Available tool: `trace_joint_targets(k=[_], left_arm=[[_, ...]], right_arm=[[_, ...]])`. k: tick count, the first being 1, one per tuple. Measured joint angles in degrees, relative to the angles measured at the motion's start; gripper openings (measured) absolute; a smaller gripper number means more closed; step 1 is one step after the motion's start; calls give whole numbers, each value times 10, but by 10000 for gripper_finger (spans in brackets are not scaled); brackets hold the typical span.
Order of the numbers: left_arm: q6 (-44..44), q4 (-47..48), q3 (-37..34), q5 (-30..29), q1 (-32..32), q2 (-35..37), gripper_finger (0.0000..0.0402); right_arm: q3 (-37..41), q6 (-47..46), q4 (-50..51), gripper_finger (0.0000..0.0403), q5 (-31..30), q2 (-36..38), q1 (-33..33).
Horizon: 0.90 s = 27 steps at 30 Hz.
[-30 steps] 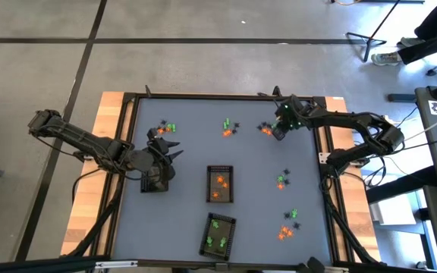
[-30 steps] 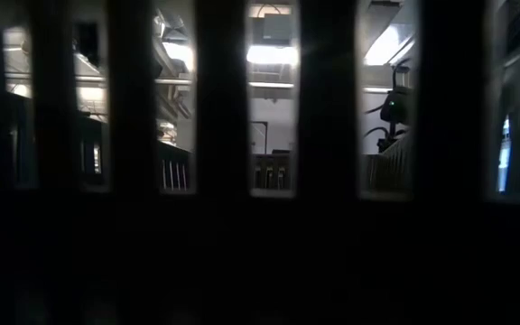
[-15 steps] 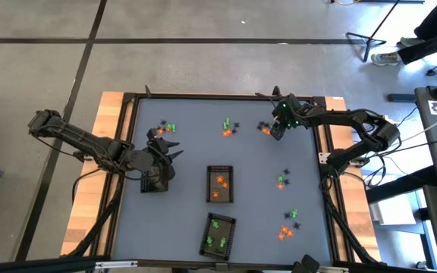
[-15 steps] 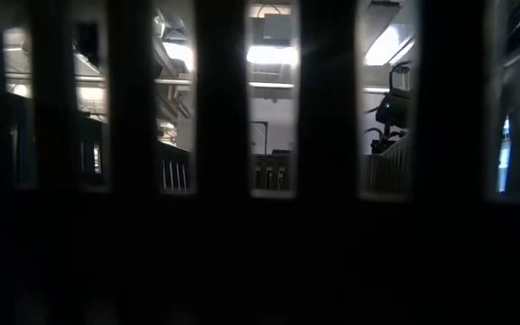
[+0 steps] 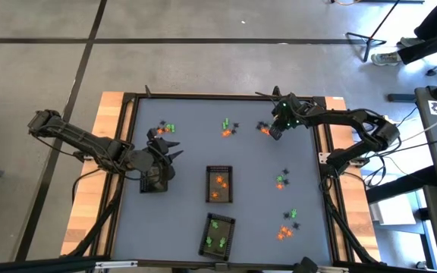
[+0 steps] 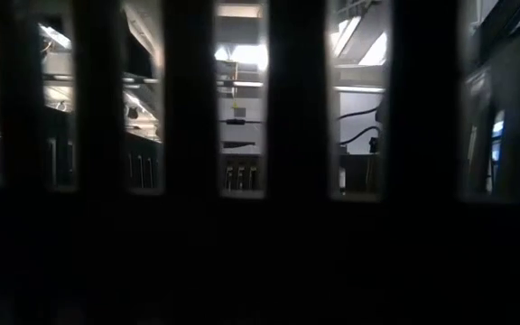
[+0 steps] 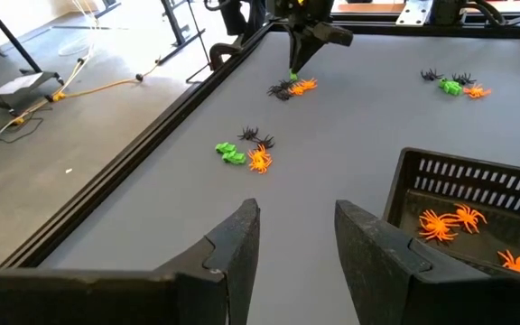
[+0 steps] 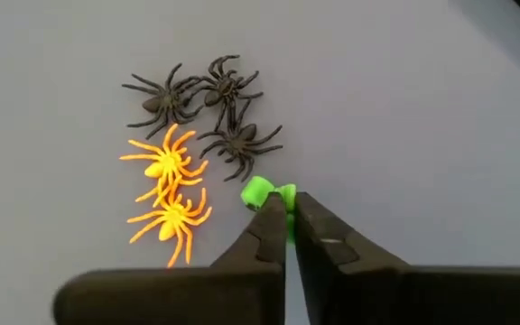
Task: Sort Halloween decoration
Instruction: Put the green toy skeleton into the bottom black basket
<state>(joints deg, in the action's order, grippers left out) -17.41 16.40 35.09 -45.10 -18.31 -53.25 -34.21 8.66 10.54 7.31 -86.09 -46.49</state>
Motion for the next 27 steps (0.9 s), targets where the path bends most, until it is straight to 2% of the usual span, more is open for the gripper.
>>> trace_joint_targets(k=[10,16,21,25,27], left_arm=[[0,0,0,0,0,0,137],[0,0,0,0,0,0,137],[0,0,0,0,0,0,137],[0,0,0,0,0,0,137],[0,0,0,0,0,0,137]], right_arm=[[4,-42,61,2,1,97,0],[4,-87,78,1,49,176,24],[3,-159,6,1,124,218,117],[-7,-209,-74,1,126,220,228],[-24,-220,-95,0,100,214,285]])
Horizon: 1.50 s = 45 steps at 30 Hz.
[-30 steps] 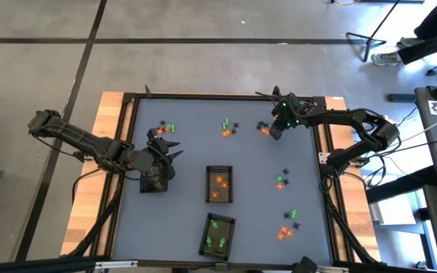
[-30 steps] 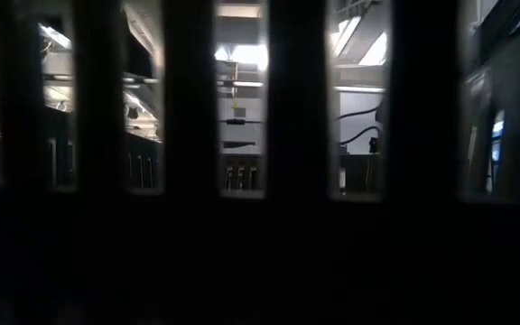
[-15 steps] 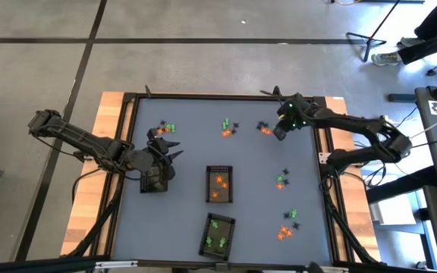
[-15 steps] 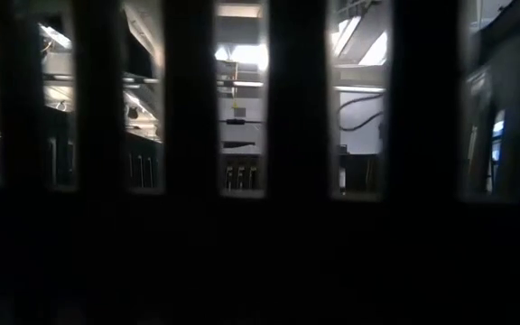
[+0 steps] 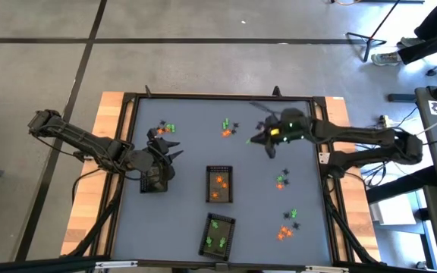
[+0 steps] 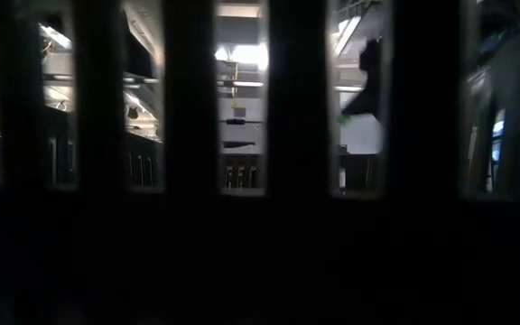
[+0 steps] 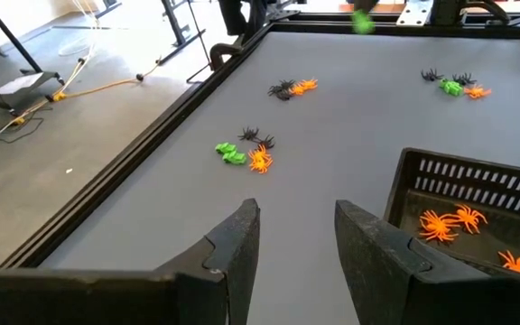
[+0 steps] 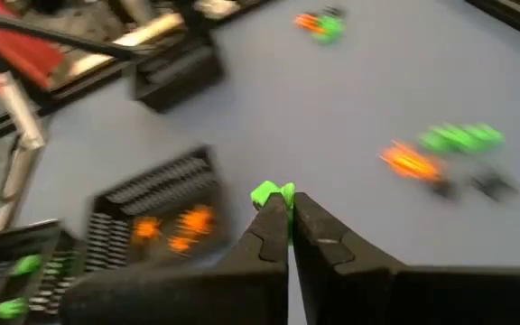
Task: Sort Halloween decoration
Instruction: Put the green toy skeleton into the bottom black basket
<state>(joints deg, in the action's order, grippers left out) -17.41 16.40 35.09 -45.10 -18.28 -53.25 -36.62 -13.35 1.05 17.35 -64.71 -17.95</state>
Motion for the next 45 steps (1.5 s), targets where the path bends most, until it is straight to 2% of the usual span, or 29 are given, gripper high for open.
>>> trace_joint_targets(k=[6,9,21,32,37,45], left_arm=[[0,0,0,0,0,0,137],[0,0,0,0,0,0,137],[0,0,0,0,0,0,137],[0,0,0,0,0,0,137],[0,0,0,0,0,0,137],[0,0,0,0,0,0,137]], right_arm=[[-72,14,0,0,-95,-32,133],[-106,16,0,0,-113,-54,173],[-227,18,-28,0,-114,-205,333],[-315,6,-31,6,-76,-349,419],[-318,-27,-64,36,-70,-386,440],[-318,-59,-74,127,-128,-401,450]])
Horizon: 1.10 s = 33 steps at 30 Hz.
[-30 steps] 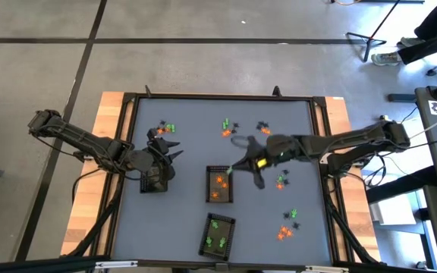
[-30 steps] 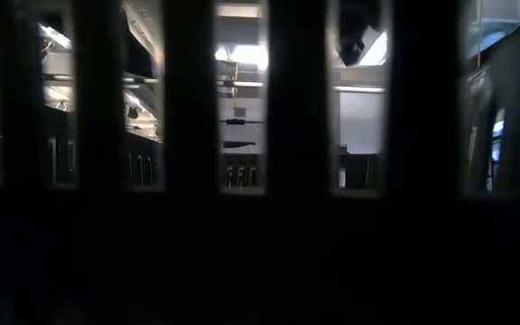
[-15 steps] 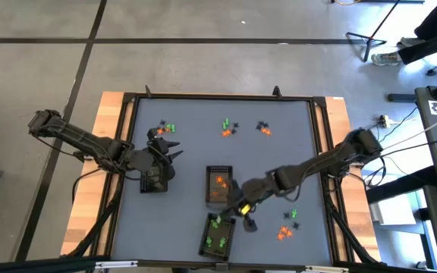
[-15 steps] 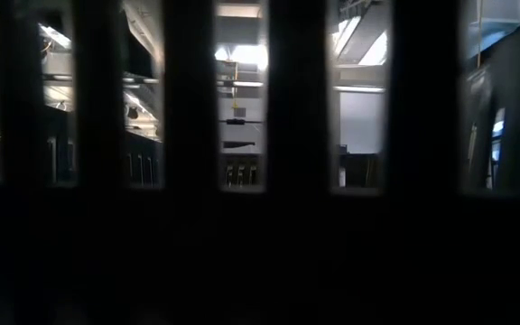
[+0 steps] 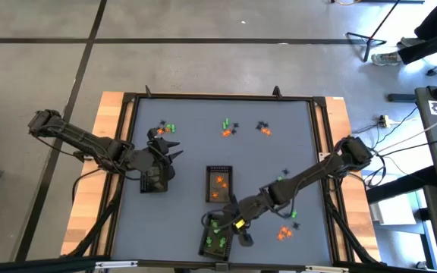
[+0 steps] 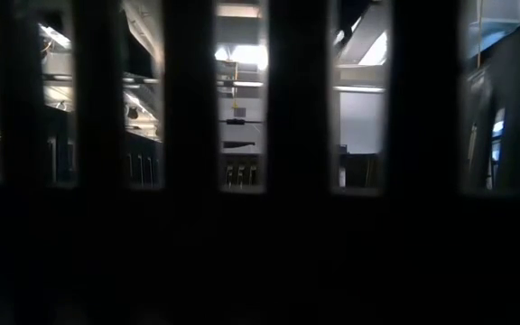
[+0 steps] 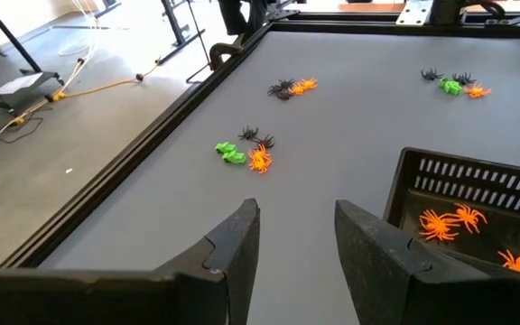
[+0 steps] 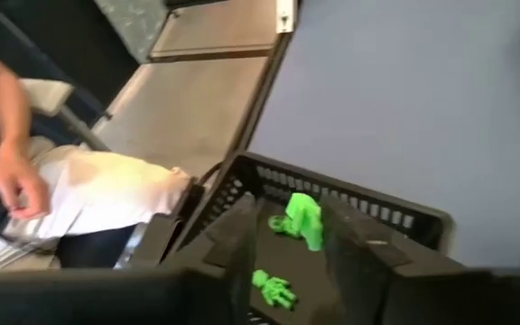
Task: Sort Halloween decoration
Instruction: Put the green toy skeleton into the bottom black basket
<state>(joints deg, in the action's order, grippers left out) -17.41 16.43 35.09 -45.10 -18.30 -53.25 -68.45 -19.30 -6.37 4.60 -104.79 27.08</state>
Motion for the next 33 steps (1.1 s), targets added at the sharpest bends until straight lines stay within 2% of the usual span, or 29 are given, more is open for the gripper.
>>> trace_joint_targets(k=[5,12,20,33], left_arm=[[0,0,0,0,0,0,137],[0,0,0,0,0,0,137],[0,0,0,0,0,0,137],[0,0,0,0,0,0,137]], right_arm=[[0,-17,0,161,-25,-1,-1],[0,-32,3,170,-18,-1,-1],[0,-48,30,170,55,-1,-1],[0,-32,81,170,11,-13,-1]])
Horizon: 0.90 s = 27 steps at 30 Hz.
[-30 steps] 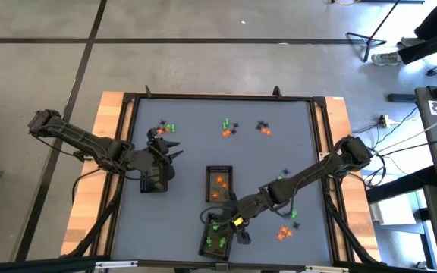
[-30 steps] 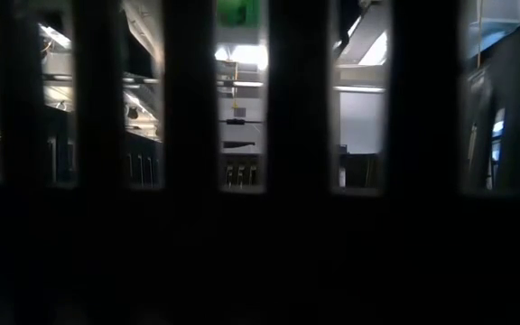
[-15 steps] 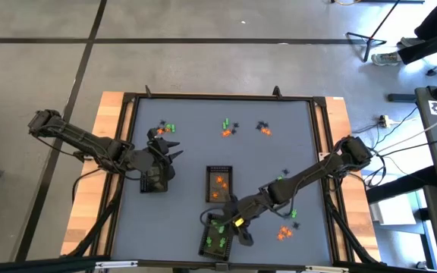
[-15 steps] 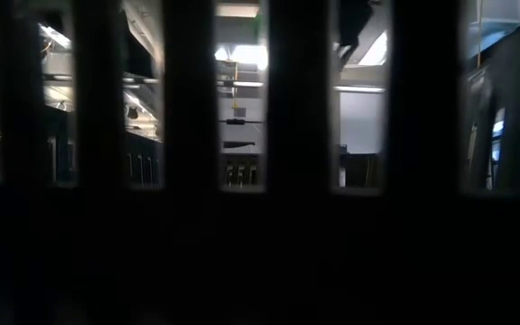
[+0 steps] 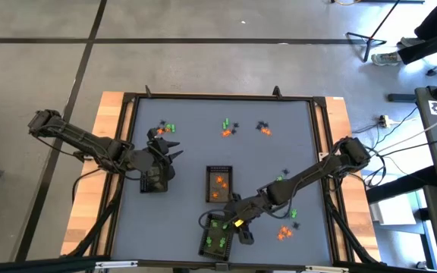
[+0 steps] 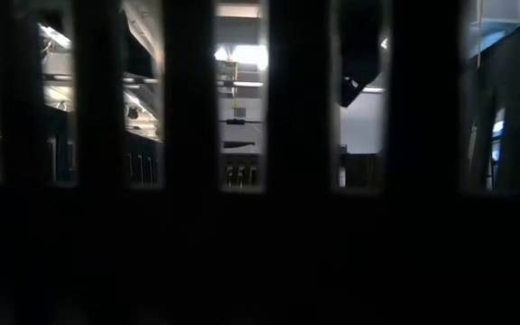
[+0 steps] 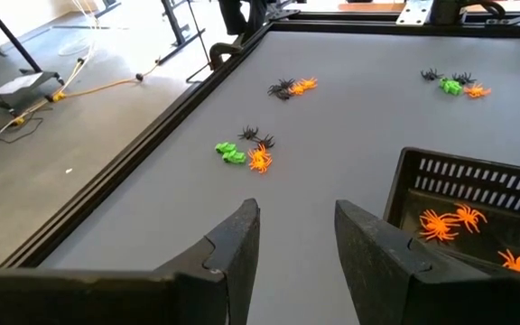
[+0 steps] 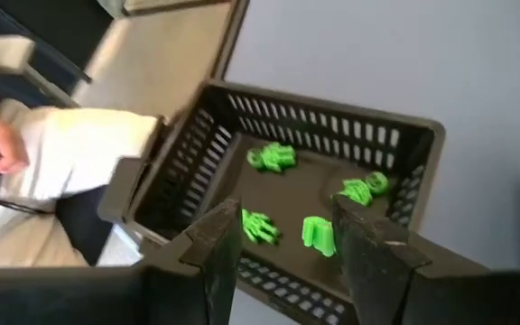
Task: Sort Halloween decoration
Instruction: Put the green toy skeleton into the bottom black basket
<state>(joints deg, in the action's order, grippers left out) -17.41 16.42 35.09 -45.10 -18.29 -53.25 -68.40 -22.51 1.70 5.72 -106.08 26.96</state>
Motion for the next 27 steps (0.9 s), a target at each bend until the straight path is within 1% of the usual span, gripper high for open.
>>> trace_joint_targets(k=[4,6,8,14,17,19,22,27], left_arm=[[0,0,0,0,0,0,137],[0,0,0,0,0,0,137],[0,0,0,0,0,0,137],[0,0,0,0,0,0,137],[0,0,0,0,0,0,137],[0,0,0,0,0,0,137],[0,0,0,0,0,0,137],[0,0,0,0,0,0,137]], right_arm=[[0,16,4,170,-15,0,0],[0,20,8,170,-1,0,0],[0,27,11,170,-1,0,0],[0,79,0,170,56,0,0],[0,98,-3,162,70,0,1],[0,112,-1,147,69,0,0],[0,135,-12,111,69,0,0],[0,140,-7,20,69,0,-11]])
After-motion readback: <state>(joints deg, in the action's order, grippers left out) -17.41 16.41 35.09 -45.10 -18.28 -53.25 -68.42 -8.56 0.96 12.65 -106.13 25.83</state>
